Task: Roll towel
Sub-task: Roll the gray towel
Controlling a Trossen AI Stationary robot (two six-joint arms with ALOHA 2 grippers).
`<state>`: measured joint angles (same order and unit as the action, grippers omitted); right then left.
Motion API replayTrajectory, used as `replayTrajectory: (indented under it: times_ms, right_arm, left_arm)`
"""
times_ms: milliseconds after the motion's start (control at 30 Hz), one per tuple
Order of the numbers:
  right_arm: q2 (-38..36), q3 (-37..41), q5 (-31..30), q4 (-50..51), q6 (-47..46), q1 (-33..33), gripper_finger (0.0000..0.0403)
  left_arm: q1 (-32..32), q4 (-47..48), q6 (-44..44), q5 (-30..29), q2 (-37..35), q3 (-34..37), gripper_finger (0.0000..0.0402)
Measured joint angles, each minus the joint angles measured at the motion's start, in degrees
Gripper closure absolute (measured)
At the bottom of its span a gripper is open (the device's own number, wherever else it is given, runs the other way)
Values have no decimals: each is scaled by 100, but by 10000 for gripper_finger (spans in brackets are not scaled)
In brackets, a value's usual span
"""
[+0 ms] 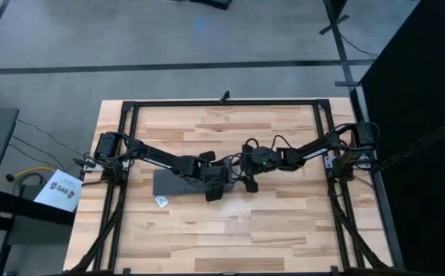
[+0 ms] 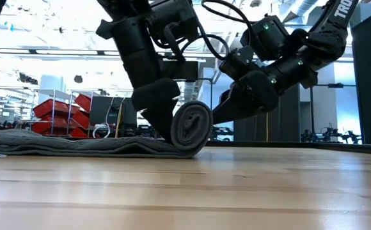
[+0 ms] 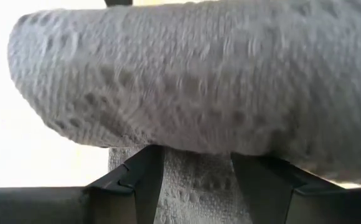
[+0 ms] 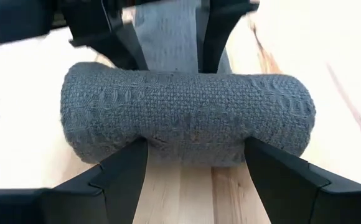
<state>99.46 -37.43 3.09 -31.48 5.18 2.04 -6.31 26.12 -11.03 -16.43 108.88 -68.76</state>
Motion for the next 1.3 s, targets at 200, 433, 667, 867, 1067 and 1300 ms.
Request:
replayTrajectory:
  times_ms: [200,433,667,867,1067,1300]
  right_arm:
    - [62,-39,17,-410,5,0,145]
    - [405,-430,138,-298,190,0,145]
    - [409,-589,238,-280,304,0,145]
    - [409,-649,319,-295,372,-2,145]
    - [650,-738,483,-550,342,-11,145]
    - [1092,-1103,619,-541,262,-7,145]
  left_arm:
    - [0,12,-26,11,4,55,228]
    - [0,143,-98,24,4,57,228]
    - [0,532,-233,107,4,7,228]
    - [0,674,-225,109,4,-126,228]
    - [0,672,-214,109,4,-150,228]
    - [0,802,-212,117,4,-150,228]
